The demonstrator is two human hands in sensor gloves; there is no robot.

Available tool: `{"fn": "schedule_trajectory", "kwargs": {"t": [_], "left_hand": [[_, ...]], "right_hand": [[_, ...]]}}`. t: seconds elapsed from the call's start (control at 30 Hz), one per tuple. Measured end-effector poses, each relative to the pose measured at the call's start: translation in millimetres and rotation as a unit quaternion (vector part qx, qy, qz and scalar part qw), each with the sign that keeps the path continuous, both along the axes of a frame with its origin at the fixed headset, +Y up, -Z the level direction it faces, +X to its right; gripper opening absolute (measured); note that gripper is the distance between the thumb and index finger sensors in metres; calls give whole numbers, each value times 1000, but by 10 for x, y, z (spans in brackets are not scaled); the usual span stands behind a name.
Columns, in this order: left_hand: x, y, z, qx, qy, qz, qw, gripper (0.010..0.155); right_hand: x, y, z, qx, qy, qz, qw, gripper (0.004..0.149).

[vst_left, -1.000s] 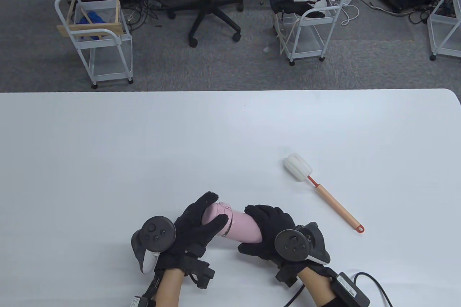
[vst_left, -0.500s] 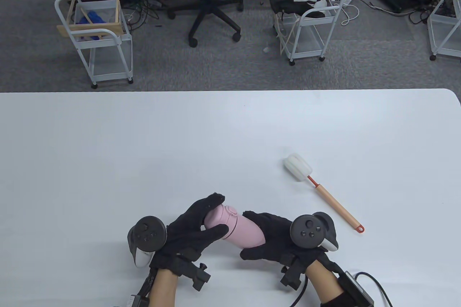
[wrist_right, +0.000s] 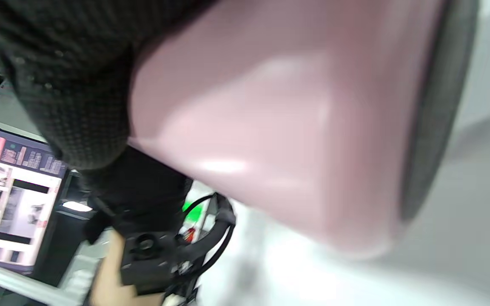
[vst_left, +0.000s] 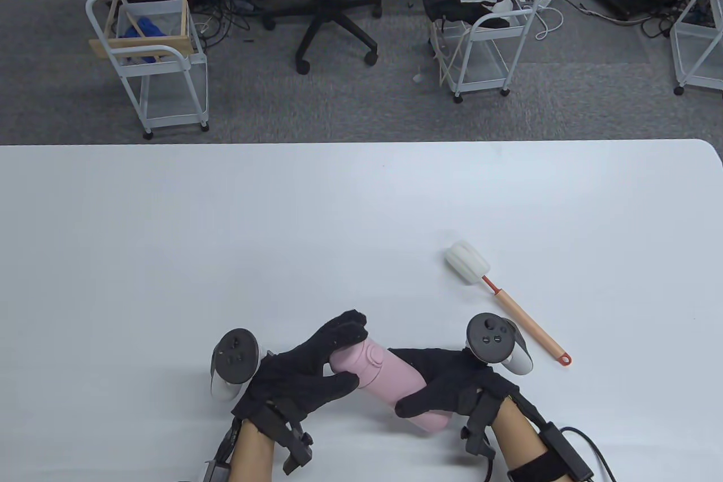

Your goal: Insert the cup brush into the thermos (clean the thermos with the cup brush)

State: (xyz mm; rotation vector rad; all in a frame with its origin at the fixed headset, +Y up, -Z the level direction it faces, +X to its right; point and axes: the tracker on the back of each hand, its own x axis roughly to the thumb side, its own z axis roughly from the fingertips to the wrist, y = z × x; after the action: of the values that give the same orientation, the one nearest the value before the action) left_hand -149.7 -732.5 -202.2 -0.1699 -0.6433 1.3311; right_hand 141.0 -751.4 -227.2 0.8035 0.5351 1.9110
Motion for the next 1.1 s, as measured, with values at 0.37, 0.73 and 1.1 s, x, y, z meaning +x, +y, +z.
{"fn": "schedule_trajectory", "kwargs": {"t": [0.37,0.73,1.1], "left_hand": [[10,-36,115,-74,225,-11,972,86],[-5,25,35,-27,145,41,988,71],[-9,8,-15,-27,-10,71,997,70]], "right_hand": [[-262,234,331,267,-211,139,930,86],[-113,157,142,129,-89,24,987,85],[-103,-96,-5,-81,82,-80,990,84]]}}
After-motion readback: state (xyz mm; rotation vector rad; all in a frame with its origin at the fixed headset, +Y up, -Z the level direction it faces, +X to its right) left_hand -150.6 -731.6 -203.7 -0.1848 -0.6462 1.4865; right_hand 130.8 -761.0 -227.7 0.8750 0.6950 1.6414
